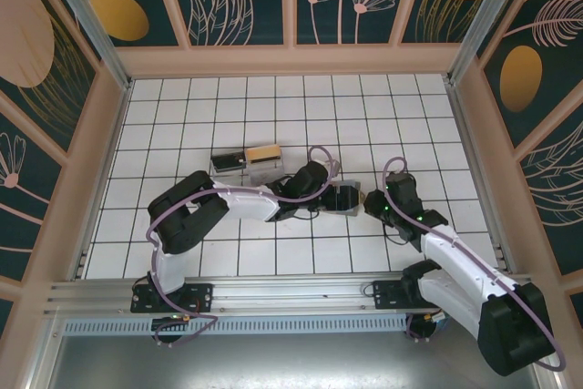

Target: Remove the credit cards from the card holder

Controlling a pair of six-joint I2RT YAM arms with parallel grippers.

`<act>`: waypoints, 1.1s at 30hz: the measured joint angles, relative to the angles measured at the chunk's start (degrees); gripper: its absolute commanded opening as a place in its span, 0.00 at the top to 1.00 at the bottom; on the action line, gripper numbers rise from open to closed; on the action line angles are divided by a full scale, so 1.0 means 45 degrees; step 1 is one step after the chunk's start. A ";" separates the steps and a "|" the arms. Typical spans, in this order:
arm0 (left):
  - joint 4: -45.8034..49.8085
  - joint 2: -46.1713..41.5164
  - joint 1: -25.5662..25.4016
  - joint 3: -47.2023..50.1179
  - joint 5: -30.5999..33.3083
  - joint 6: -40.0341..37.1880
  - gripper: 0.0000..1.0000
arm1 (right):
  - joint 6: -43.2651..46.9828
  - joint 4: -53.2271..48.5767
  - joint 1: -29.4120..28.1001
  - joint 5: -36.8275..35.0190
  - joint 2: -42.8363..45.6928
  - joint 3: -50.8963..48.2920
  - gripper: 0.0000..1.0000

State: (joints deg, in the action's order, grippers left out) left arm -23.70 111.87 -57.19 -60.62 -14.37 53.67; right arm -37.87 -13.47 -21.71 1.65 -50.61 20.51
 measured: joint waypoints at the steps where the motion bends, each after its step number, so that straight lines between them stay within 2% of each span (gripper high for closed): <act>1: -0.0005 0.0000 0.0000 0.0000 0.0005 0.0000 0.28 | 0.0000 -0.0010 0.0000 0.0044 0.0000 -0.0005 0.80; 3: 0.0063 0.0000 0.0000 0.0000 0.0155 -0.0005 0.28 | 0.0000 0.0010 0.0005 0.0238 0.0000 -0.0005 0.78; 7: 0.0588 -0.0306 0.0005 0.0165 0.0816 -0.0112 0.28 | 0.0073 0.0277 0.0005 0.0821 -0.0029 -0.0005 0.68; 13: 0.2152 -0.1710 0.0073 0.0262 0.2535 -0.0408 0.32 | 0.0107 0.0704 -0.0097 0.1384 -0.0432 -0.0005 0.74; 18: 0.2584 -0.2633 0.0559 0.0704 0.3337 -0.0461 0.32 | 0.0243 0.0933 -0.0646 0.1389 -0.1763 0.0437 0.69; 24: 0.2759 -0.2657 0.1025 0.1345 0.3351 -0.0539 0.31 | 0.0243 0.0894 -0.0865 0.0675 -0.3672 0.1088 0.65; 33: 0.2739 -0.2283 0.1020 0.1404 0.3186 -0.0578 0.32 | 0.0432 0.0942 -0.0865 0.0248 -0.4881 0.1307 0.76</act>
State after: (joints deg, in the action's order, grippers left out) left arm -11.38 101.60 -52.60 -54.30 -0.03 51.07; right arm -35.92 -9.23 -25.61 2.76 -72.58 26.39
